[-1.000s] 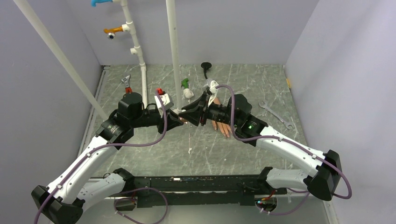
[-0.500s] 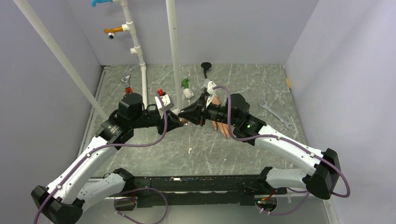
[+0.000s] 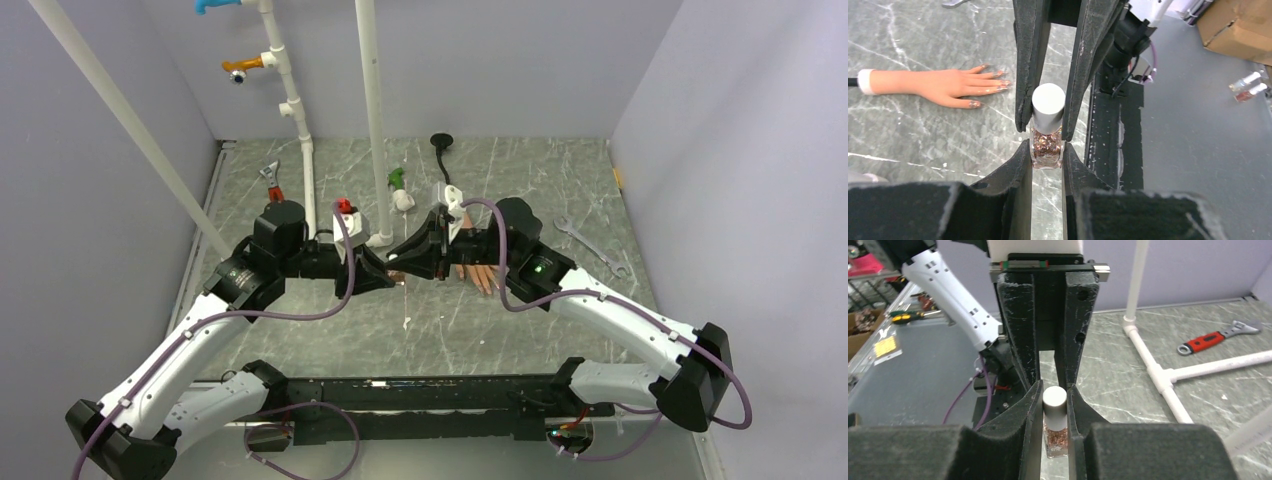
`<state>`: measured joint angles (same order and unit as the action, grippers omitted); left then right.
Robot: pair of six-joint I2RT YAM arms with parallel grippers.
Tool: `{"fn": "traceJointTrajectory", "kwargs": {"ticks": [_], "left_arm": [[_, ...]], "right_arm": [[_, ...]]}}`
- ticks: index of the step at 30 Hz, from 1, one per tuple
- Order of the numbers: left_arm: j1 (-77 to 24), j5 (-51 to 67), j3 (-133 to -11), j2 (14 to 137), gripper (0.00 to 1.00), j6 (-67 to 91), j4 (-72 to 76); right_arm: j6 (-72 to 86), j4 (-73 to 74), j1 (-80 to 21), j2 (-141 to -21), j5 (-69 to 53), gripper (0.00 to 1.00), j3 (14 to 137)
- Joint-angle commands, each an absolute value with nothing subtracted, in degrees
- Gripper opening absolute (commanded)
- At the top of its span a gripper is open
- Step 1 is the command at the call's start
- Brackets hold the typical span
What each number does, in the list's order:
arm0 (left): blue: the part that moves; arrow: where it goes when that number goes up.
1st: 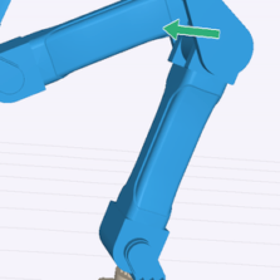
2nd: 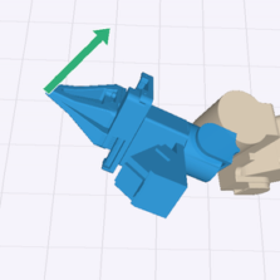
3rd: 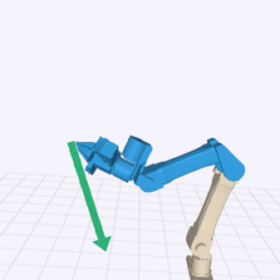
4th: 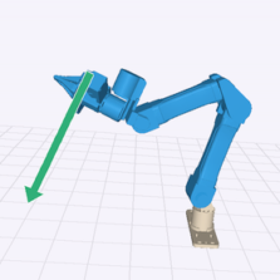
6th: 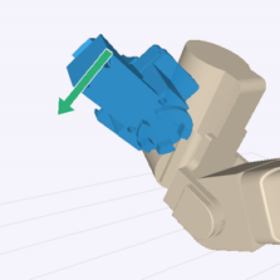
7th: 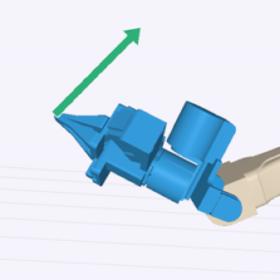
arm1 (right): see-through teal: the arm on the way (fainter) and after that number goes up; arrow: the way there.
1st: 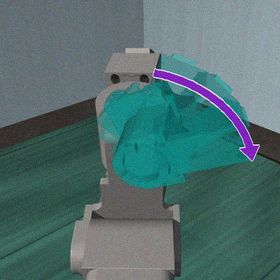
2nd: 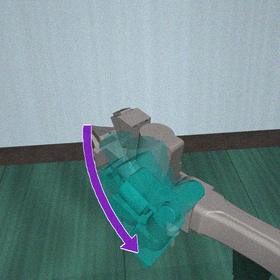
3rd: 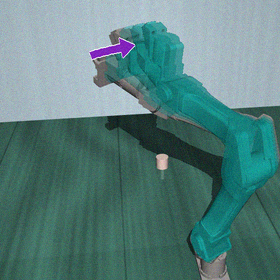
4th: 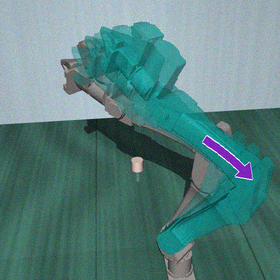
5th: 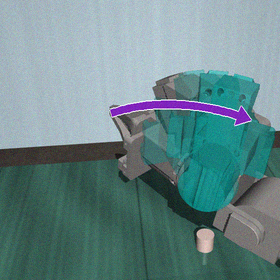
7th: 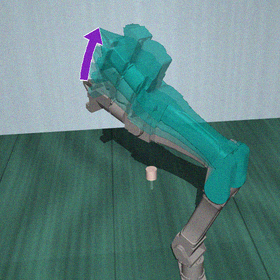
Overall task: Paint the nails
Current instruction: Unscrew the nail polish bottle.
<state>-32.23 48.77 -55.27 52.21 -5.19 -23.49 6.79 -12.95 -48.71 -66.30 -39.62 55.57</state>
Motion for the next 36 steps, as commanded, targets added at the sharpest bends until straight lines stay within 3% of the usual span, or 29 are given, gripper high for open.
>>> {"fn": "traceJointTrajectory", "kwargs": {"ticks": [1,8,9,13,15,19,29,36], "left_arm": [[-32.1,53.7,-57.7,51.4,0.00,-6.5,-19.9],[-32.1,54.8,-57.7,51.3,0.00,-7.0,-20.1],[-32.1,54.7,-57.7,51.2,0.00,-6.9,-20.1],[-32.1,54.4,-57.5,51.1,0.00,-6.9,-20.0],[-32.1,54.2,-57.5,51.2,0.00,-6.9,-20.0],[-32.1,51.0,-57.7,51.3,0.00,-6.6,-20.1],[-32.3,35.5,-57.1,50.2,0.00,-4.6,-19.5],[-32.6,34.2,-57.4,50.3,0.00,-4.2,-19.7]], "right_arm": [[6.8,-13.9,-48.6,-66.6,-53.1,0.00,57.7],[5.9,-14.1,-48.4,-66.5,-54.7,0.00,57.8],[5.9,-14.1,-48.4,-66.4,-54.4,0.07,57.8],[5.9,-13.3,-48.3,-65.8,-51.0,0.61,57.9],[6.7,-13.7,-48.3,-65.5,-47.5,0.74,57.8],[7.8,-12.1,-48.3,-64.5,-41.5,0.86,59.1],[11.5,-4.8,-48.4,-63.4,-23.5,0.87,62.3],[9.9,-1.8,-50.3,-65.9,-20.3,0.69,64.9]]}}
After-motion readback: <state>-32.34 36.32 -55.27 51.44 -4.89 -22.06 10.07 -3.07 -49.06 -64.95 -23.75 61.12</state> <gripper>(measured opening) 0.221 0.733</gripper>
